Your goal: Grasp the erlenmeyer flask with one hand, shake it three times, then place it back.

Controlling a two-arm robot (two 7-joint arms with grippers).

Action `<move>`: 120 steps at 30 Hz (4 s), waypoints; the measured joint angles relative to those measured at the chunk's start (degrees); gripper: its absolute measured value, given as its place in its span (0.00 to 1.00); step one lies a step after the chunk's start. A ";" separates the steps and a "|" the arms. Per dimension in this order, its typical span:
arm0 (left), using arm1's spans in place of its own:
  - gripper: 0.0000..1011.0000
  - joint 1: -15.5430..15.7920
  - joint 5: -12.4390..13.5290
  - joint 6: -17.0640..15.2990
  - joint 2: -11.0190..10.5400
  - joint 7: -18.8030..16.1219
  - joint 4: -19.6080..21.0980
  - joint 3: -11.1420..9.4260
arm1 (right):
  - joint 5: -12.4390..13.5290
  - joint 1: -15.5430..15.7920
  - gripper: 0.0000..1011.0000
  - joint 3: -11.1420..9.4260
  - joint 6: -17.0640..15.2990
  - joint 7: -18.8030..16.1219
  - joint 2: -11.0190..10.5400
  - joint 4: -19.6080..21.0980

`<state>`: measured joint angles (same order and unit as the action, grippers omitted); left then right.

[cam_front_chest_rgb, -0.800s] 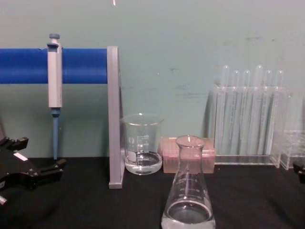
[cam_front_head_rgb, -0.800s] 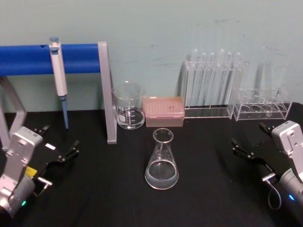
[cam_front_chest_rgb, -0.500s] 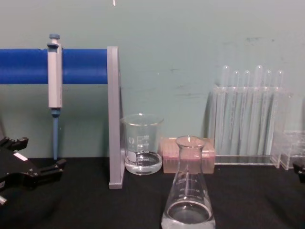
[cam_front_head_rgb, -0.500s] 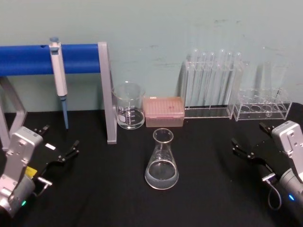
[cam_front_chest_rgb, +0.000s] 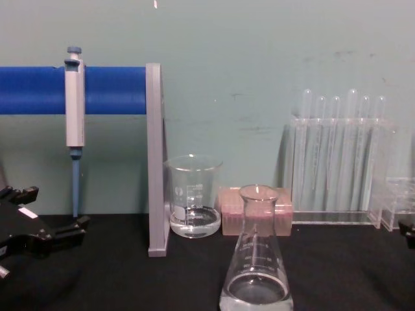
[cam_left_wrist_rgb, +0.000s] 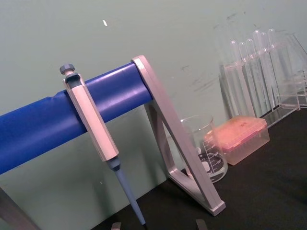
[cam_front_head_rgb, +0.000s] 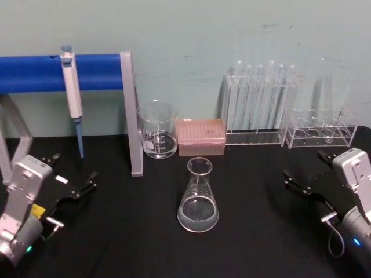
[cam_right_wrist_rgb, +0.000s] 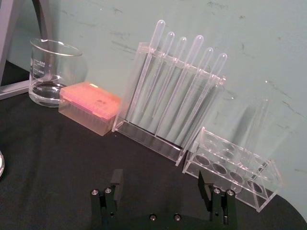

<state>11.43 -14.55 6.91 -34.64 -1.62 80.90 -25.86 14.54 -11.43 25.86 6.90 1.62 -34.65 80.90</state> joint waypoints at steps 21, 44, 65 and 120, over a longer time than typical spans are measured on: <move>0.99 0.00 0.00 0.00 0.00 0.00 0.00 0.00 | 2.82 1.88 0.99 -3.93 0.50 -4.43 0.36 1.38; 0.99 0.00 0.00 0.00 0.00 0.00 0.00 0.00 | 11.39 7.25 0.99 -8.75 0.05 -18.04 -1.23 9.12; 0.99 0.00 0.00 0.00 0.00 0.00 0.00 0.00 | 13.14 3.99 0.99 -6.56 1.18 -31.51 1.70 6.91; 0.99 0.00 0.00 0.00 0.00 0.00 0.00 0.00 | 11.22 -10.70 0.99 2.07 1.96 -41.80 10.25 -11.06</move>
<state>11.43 -14.55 6.91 -34.64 -1.62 80.90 -25.86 25.77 -22.13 27.93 8.86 -40.18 -24.39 69.84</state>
